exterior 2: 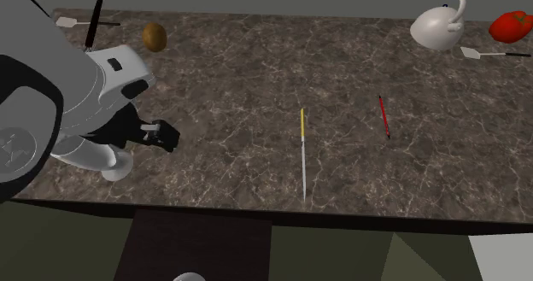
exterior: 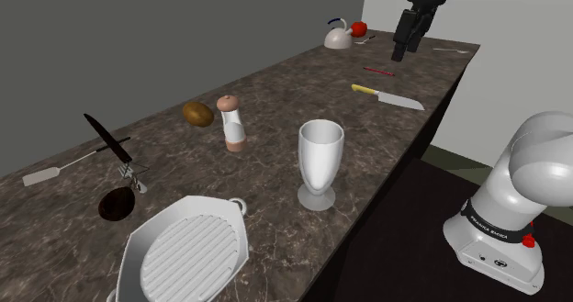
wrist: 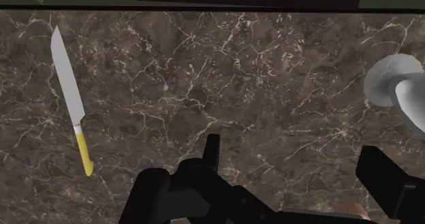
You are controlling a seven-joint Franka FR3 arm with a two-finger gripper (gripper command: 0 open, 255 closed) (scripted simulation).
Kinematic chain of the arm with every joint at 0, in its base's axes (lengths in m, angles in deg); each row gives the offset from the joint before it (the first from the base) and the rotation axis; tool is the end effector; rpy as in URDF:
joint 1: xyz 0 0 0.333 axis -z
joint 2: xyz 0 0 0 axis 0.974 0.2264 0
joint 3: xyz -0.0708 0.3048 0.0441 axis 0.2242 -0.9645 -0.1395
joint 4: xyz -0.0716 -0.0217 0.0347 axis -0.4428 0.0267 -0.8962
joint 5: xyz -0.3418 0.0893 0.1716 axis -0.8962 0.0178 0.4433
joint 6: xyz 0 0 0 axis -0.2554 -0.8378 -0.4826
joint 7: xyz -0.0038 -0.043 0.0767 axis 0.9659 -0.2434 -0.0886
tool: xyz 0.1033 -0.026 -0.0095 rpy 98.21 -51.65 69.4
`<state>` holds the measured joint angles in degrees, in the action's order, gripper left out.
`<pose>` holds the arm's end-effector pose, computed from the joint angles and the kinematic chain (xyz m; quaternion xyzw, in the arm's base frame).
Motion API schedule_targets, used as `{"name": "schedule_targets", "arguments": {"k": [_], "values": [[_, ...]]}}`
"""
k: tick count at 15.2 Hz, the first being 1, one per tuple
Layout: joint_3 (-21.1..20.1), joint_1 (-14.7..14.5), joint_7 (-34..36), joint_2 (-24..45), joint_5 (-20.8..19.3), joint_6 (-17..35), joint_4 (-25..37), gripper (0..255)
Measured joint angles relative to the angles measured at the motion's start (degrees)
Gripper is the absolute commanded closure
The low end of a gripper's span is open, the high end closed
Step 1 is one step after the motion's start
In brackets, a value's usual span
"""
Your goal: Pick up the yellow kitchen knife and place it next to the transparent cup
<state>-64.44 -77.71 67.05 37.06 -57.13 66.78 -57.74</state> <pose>0.3103 0.0040 0.6212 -0.9990 -0.0046 -0.0420 0.0141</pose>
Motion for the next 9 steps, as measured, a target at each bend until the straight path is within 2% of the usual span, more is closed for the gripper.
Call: {"name": "schedule_targets", "arguments": {"k": [3,9], "values": [[1.2,0.4,-1.3,0.8,-0.7,1.0,-0.7,0],[6.8,2.1,-7.5,6.3,-3.8,6.8,-2.7,0]]}}
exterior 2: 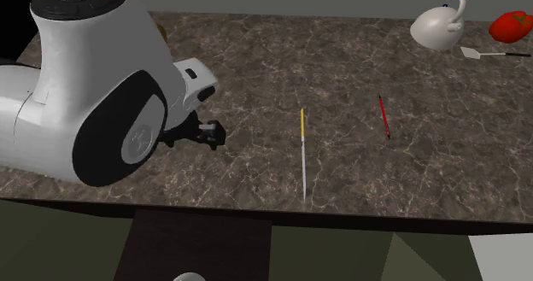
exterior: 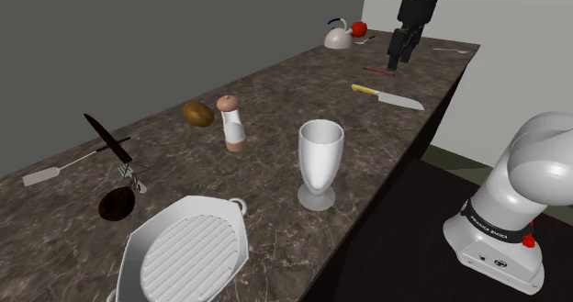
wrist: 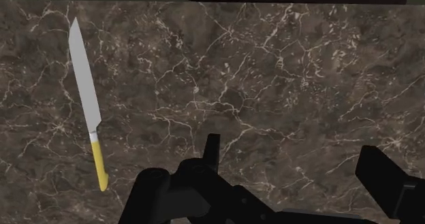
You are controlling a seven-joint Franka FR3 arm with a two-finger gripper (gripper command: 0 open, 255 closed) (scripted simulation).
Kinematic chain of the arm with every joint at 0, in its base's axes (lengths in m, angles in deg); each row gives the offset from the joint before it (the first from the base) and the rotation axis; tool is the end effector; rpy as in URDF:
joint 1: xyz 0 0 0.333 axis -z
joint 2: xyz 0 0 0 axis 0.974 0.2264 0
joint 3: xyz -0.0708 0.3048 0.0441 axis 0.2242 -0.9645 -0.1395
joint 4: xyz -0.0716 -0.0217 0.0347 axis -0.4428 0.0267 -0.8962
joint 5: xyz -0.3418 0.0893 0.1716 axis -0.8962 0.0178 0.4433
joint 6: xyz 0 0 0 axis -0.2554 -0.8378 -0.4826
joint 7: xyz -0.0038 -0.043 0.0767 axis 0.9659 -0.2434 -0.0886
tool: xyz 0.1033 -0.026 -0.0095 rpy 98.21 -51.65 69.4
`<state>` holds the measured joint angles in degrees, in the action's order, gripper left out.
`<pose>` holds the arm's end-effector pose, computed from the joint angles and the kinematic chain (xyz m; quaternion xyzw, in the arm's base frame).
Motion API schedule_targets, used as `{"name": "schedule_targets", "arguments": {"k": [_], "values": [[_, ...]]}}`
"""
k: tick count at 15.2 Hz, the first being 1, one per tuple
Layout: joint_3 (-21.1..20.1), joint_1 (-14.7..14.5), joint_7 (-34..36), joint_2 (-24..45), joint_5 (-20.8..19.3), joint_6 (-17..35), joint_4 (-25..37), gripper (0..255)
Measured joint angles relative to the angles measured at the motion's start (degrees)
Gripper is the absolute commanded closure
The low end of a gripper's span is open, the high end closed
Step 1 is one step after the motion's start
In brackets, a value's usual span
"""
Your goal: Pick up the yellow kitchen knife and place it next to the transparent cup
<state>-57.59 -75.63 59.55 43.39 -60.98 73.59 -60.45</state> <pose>0.3459 -0.0651 0.5709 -0.9996 -0.0066 -0.0228 0.0147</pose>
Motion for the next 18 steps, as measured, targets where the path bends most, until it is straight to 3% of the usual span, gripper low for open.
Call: {"name": "schedule_targets", "arguments": {"k": [10,18], "values": [[10.0,2.5,-11.5,15.0,-3.1,9.9,2.3,0],[16.7,3.8,-21.1,30.6,-0.9,16.1,9.0,0]]}}
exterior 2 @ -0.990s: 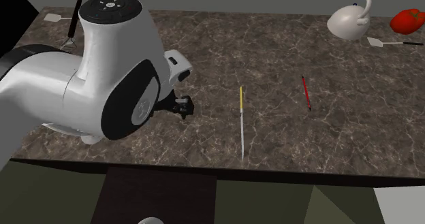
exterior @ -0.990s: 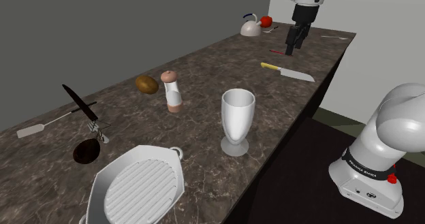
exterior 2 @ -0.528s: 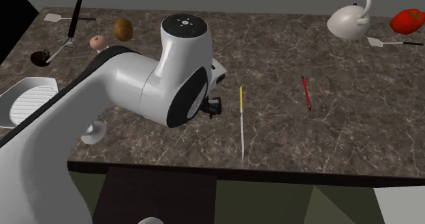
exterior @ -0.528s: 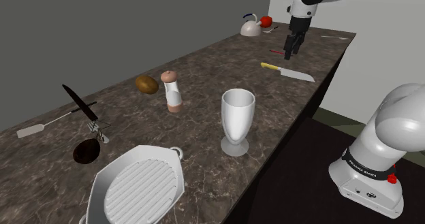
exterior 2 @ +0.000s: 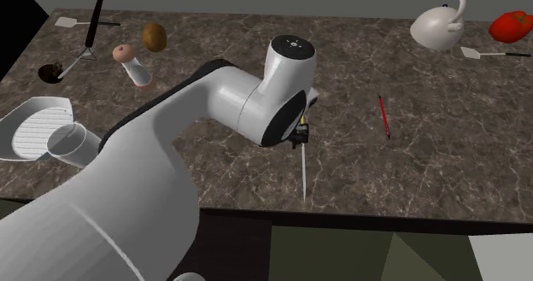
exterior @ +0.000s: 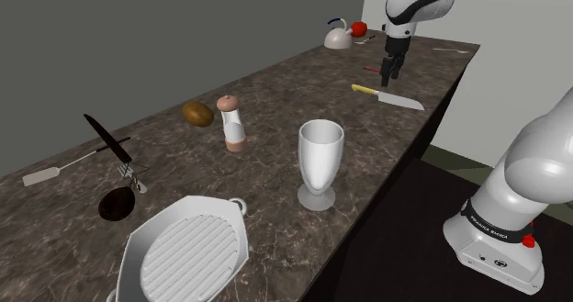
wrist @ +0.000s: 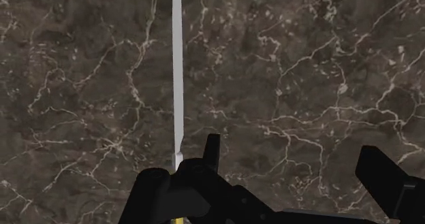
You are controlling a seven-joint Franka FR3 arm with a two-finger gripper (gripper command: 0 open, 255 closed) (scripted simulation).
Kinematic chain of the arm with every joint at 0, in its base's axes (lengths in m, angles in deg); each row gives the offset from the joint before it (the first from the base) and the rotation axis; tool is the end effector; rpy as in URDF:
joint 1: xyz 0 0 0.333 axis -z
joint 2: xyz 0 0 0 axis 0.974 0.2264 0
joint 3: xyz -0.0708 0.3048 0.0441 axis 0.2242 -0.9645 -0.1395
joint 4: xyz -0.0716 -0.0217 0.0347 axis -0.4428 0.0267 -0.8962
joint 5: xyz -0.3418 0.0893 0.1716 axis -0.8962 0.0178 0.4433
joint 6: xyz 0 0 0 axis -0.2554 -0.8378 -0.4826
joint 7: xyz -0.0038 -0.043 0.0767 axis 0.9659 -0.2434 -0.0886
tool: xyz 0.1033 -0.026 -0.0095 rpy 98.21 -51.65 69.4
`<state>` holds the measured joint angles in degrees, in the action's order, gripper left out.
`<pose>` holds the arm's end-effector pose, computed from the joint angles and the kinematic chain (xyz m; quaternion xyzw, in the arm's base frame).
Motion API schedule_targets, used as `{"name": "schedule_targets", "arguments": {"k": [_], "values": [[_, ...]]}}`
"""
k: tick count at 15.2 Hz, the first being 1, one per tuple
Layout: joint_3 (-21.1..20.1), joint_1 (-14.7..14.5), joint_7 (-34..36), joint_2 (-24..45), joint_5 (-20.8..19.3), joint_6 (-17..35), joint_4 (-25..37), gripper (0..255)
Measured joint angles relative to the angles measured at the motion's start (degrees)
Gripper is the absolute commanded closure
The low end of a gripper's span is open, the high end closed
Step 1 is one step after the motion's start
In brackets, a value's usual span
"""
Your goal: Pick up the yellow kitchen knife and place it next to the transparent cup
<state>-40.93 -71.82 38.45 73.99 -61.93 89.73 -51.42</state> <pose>0.4344 -0.2496 0.4381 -0.9995 -0.0125 0.0261 0.0153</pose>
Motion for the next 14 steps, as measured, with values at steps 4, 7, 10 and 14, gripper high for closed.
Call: {"name": "schedule_targets", "arguments": {"k": [4,7,10,14], "values": [[2.5,1.4,-5.6,8.7,2.8,2.3,4.7,0],[3.4,3.0,-9.5,15.8,5.7,3.1,9.5,0],[3.6,4.1,-11.7,19.8,7.3,4.2,11.4,0],[3.3,4.5,-12.5,22.0,8.4,7.0,10.4,0]]}}
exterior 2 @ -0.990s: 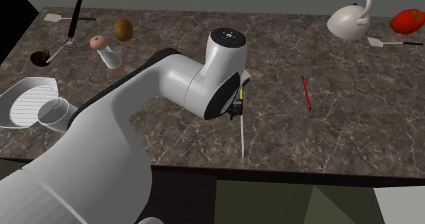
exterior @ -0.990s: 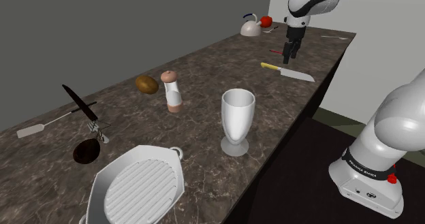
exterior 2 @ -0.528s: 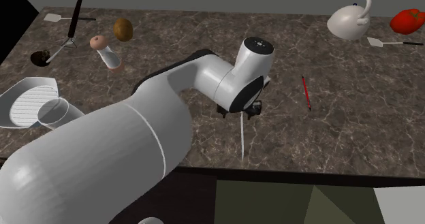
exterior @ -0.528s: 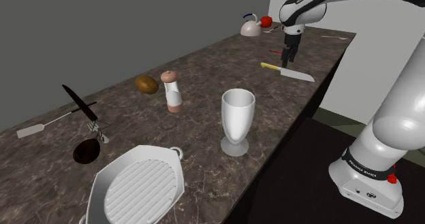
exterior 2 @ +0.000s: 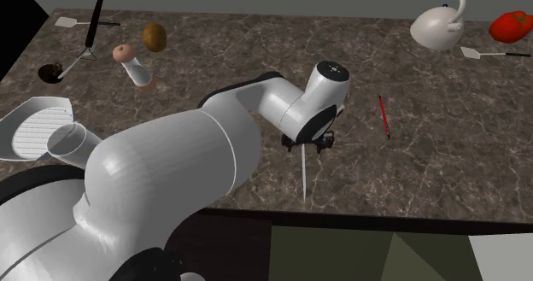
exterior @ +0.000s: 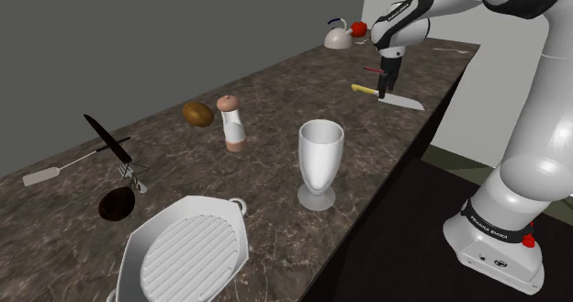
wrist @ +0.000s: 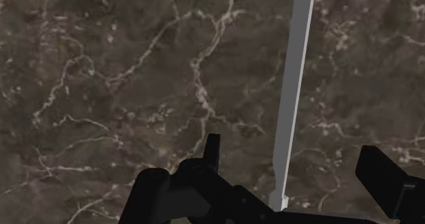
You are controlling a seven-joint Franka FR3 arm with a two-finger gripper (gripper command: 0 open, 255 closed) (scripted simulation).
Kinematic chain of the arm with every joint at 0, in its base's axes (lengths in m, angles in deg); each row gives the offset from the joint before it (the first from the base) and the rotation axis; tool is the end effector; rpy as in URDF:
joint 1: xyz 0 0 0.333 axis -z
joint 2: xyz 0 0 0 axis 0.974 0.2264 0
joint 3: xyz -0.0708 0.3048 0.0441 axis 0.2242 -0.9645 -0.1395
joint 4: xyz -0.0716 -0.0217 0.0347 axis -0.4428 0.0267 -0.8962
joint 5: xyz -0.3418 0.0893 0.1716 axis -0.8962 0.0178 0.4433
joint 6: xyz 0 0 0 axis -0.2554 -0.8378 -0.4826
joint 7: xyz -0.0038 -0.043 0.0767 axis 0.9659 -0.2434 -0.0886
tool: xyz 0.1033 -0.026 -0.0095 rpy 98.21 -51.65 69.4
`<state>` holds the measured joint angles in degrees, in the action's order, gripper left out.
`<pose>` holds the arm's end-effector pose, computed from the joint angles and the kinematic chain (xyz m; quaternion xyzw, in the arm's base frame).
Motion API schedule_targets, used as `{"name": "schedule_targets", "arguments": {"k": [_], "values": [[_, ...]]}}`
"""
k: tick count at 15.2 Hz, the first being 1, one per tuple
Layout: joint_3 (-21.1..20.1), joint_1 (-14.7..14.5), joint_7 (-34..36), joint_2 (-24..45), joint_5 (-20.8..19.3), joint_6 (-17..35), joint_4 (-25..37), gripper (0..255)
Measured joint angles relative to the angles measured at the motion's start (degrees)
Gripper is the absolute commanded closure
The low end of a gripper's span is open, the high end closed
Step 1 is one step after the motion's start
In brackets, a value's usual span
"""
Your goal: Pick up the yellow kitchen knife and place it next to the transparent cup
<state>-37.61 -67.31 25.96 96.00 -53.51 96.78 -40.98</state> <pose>0.4725 -0.3387 0.3412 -0.9984 -0.0161 0.0512 0.0155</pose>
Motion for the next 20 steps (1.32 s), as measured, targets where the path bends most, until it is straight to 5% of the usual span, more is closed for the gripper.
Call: {"name": "schedule_targets", "arguments": {"k": [9,10,20], "values": [[-0.1,0.2,-0.5,0.8,0.5,1.9,-1.2,0],[-0.1,0.2,-0.5,0.8,0.5,1.9,-1.2,255],[-0.1,0.2,-0.5,0.7,0.5,1.9,-1.1,255]]}}
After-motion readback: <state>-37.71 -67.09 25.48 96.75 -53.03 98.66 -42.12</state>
